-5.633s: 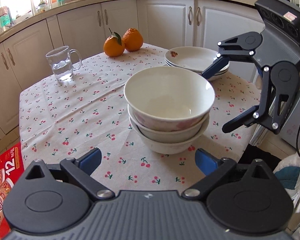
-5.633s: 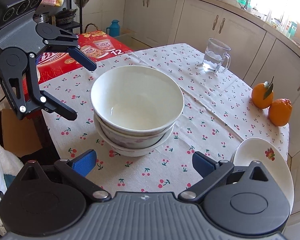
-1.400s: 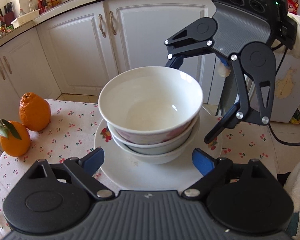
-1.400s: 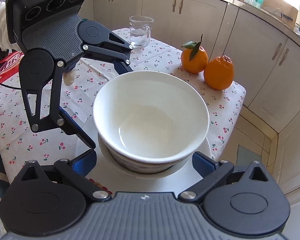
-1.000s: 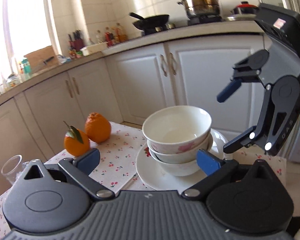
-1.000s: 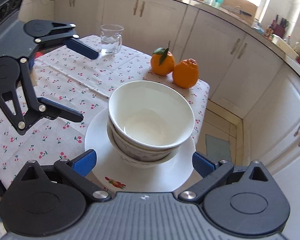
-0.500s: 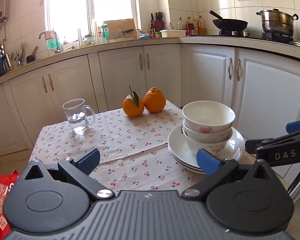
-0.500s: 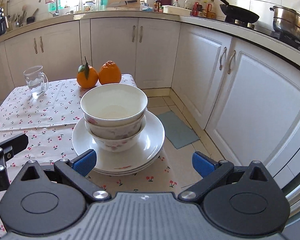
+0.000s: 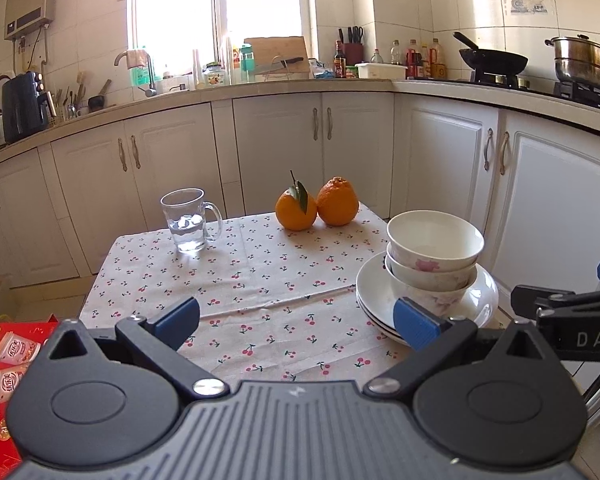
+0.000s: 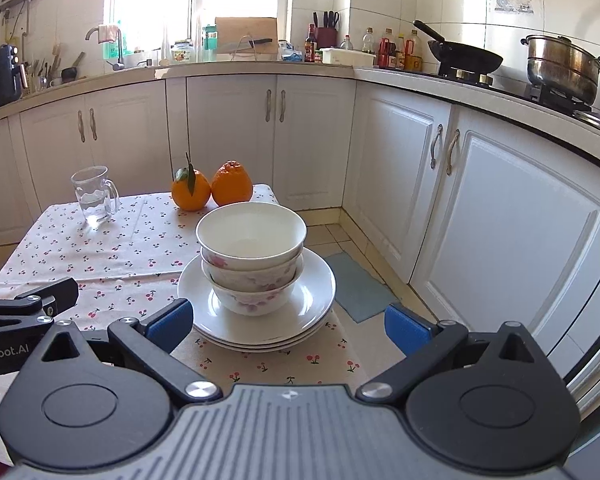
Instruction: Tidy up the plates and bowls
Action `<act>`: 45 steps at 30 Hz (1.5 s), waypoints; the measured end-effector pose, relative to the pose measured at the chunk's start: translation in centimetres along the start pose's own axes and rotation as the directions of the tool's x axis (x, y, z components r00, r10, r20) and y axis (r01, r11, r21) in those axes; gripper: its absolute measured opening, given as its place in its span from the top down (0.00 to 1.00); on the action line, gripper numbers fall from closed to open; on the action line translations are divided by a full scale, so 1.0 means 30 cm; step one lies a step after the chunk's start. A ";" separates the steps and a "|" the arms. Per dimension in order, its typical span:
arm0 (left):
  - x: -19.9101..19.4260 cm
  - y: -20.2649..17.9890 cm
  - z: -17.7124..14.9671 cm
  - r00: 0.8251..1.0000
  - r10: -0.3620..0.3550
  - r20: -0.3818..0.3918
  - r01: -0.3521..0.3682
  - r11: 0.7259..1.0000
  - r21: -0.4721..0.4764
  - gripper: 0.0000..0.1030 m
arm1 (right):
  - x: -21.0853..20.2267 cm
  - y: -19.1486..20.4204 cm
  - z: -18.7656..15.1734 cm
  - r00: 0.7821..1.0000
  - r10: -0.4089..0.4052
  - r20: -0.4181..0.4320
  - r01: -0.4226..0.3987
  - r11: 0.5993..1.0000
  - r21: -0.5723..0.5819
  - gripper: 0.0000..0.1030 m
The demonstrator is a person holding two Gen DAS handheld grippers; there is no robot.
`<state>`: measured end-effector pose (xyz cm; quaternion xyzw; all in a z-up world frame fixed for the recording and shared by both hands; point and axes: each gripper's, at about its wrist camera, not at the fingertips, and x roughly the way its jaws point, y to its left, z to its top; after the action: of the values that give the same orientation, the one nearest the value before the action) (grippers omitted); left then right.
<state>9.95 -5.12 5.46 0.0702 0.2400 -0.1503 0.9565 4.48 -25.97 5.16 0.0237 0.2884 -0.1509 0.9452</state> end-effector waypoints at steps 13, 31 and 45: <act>0.004 -0.005 -0.002 1.000 0.004 -0.017 -0.004 1.000 -0.006 0.01 | 0.005 0.011 -0.004 1.000 0.007 -0.002 -0.007 1.000 -0.008 0.00; 0.013 0.000 0.001 1.000 0.003 -0.030 -0.004 1.000 -0.017 0.01 | 0.011 0.015 -0.004 1.000 0.009 0.002 -0.009 1.000 -0.009 0.00; 0.012 0.005 0.000 0.999 0.003 -0.033 -0.004 1.000 -0.020 0.01 | 0.014 0.013 -0.003 1.000 0.009 0.004 -0.009 1.000 -0.007 0.00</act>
<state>10.29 -5.06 5.31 0.0634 0.2572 -0.1449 0.9533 4.89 -25.70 4.82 0.0213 0.2869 -0.1456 0.9466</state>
